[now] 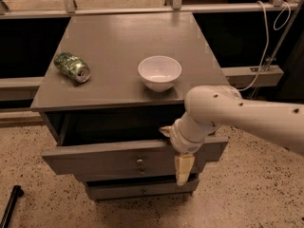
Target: Open top drawer
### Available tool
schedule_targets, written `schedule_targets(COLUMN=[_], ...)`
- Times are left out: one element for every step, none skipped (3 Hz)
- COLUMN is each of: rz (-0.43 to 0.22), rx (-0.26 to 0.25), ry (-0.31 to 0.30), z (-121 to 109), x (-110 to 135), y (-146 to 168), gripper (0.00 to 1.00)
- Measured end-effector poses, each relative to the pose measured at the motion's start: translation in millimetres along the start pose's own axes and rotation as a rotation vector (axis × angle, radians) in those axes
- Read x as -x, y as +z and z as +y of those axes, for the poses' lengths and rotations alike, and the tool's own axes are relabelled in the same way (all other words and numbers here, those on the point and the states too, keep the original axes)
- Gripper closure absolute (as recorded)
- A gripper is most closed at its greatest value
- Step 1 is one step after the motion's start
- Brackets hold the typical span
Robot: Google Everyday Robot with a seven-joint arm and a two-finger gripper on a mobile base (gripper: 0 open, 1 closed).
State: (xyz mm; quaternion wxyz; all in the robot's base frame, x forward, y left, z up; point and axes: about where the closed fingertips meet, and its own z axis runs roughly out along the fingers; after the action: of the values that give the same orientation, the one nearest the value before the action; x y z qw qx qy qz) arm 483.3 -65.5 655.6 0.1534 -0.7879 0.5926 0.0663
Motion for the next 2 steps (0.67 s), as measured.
schedule_targets(rz=[0.02,0.025], rx=[0.038,0.063], ry=[0.024,0.032], z=[-6.7,-14.9], x=[-5.6,-7.4], y=[14.5,27.3], gripper=[0.19,0.33])
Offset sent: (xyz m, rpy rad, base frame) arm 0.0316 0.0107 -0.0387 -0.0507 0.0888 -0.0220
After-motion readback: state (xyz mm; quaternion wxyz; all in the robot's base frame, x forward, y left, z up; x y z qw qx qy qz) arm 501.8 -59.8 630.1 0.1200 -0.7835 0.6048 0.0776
